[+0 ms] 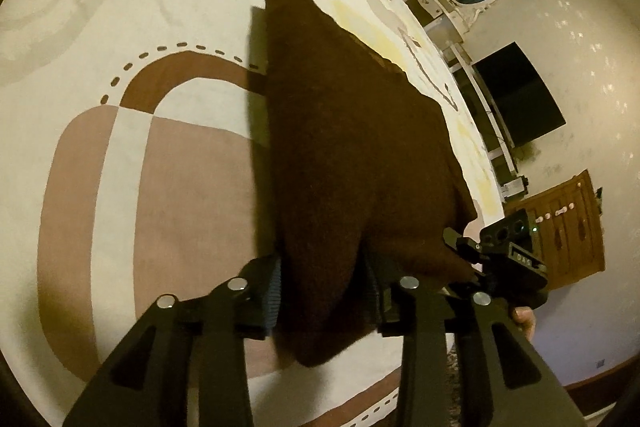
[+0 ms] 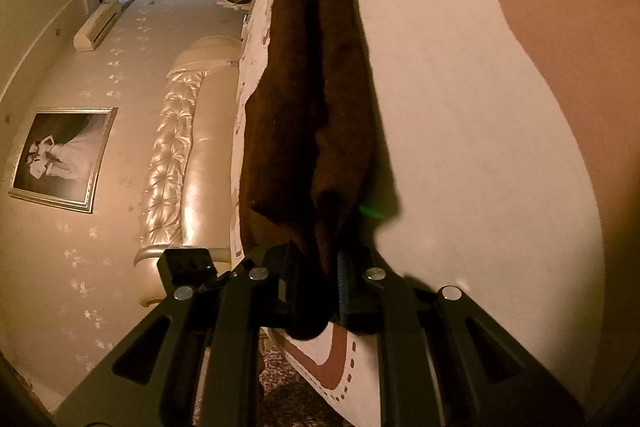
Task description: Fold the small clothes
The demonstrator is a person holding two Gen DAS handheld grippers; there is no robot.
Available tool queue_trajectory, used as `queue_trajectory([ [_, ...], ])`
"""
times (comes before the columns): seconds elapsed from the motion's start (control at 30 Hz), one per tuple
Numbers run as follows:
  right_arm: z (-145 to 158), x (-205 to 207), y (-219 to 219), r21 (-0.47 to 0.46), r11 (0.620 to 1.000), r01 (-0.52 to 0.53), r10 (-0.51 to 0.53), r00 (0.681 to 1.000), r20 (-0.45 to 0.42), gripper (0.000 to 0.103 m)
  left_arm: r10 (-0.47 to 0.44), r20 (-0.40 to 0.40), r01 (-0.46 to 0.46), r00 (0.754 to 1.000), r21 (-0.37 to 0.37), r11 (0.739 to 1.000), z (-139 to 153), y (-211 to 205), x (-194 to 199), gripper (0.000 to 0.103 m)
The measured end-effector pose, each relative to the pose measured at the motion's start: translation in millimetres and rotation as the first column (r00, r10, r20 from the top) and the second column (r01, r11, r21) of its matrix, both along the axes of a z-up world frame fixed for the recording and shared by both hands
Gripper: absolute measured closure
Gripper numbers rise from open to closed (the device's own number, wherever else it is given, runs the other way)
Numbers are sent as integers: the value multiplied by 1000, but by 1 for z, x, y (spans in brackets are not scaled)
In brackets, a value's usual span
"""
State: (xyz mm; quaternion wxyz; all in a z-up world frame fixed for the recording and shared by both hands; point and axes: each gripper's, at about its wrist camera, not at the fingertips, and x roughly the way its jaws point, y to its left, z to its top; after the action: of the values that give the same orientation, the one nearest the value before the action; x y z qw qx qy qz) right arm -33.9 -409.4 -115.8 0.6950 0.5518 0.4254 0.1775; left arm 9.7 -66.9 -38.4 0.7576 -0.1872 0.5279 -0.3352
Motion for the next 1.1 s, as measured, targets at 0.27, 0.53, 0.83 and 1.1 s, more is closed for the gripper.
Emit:
queue_trajectory([
  [0.27, 4, -13, -1, -30, 999, 25, -26, 999, -26, 88, 2, 87, -12, 996, 111, 994, 13, -6, -25, 34],
  [0.53, 10, -30, -2, -63, 997, 46, -49, 998, -49, 80, 20, 160, -56, 987, 223, 973, 22, -5, -60, 25],
  [0.83, 33, -60, 13, -250, 968, 27, -45, 997, -65, 61, 46, 286, -142, 957, 324, 935, 44, -7, -92, 20],
  [1.1, 63, -67, 51, -540, 842, 1, -42, 997, -63, 42, 82, 326, -203, 942, 357, 912, 53, -6, -111, 17],
])
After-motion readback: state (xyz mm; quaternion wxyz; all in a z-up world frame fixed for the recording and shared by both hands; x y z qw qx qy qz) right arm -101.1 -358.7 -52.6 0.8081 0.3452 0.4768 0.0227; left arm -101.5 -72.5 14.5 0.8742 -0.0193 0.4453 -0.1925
